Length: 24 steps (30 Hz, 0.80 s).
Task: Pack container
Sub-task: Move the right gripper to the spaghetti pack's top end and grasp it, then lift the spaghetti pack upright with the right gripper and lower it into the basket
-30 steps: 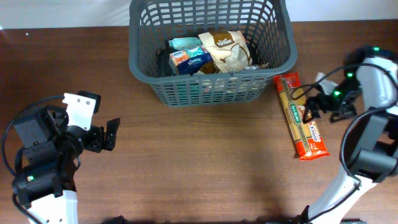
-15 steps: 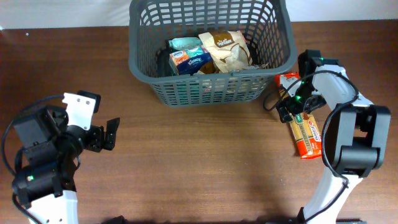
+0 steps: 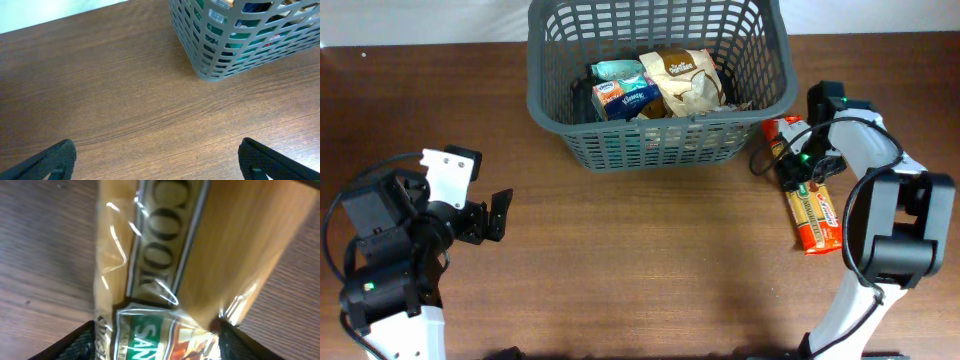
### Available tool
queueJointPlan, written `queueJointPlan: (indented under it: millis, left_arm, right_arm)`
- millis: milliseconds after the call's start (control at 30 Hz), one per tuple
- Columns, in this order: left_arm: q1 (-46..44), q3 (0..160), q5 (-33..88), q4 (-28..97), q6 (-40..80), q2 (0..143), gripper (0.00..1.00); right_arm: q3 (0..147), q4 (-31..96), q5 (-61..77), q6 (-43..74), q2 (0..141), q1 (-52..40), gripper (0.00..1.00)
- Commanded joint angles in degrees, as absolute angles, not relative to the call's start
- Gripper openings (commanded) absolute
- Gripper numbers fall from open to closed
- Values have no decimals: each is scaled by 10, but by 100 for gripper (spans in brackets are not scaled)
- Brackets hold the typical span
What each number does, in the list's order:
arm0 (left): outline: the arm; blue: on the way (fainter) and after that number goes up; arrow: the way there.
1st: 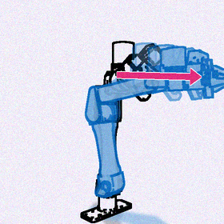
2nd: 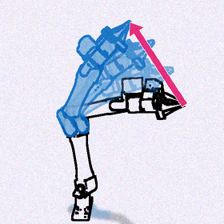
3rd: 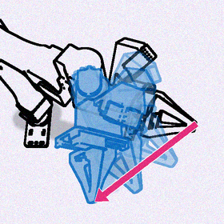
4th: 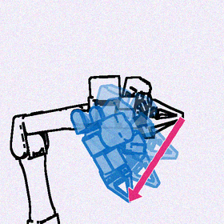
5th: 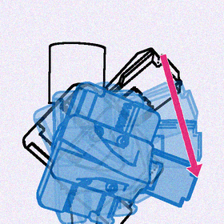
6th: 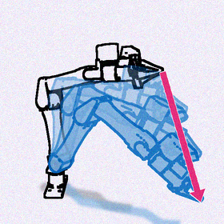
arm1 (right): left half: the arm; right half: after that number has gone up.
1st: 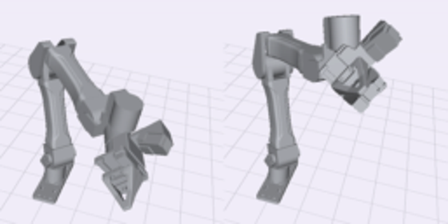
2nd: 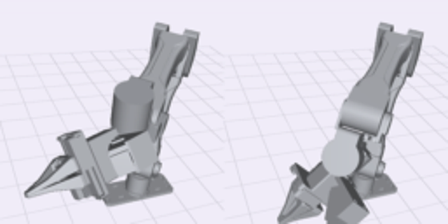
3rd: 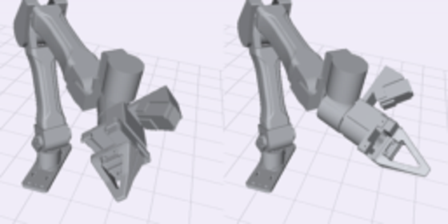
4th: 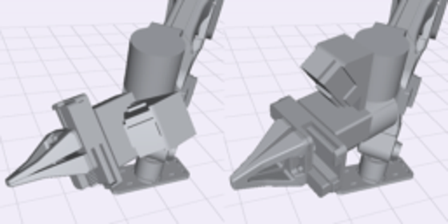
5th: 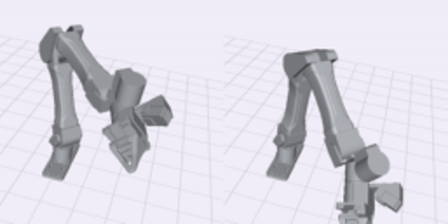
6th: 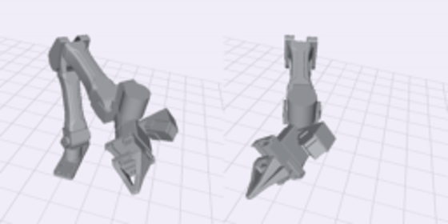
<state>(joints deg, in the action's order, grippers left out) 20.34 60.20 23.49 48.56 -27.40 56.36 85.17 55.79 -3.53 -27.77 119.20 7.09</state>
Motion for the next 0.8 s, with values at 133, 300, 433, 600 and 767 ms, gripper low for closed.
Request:
queueJointPlan:
  millis: [133,300,433,600,767]
  left_arm:
    - [206,598,247,484,-285,562,99]
    - [206,598,247,484,-285,562,99]
    - [206,598,249,484,-285,562,99]
    - [206,598,258,484,-285,562,99]
    - [206,598,258,484,-285,562,99]
  right_arm:
    - [833,552,-30,-260,1197,98,80]
    - [796,530,31,-260,1197,110,43]
    - [751,494,57,-245,1197,116,4]
    - [772,475,107,-221,1192,117,3]
    - [856,489,117,-187,1175,117,4]
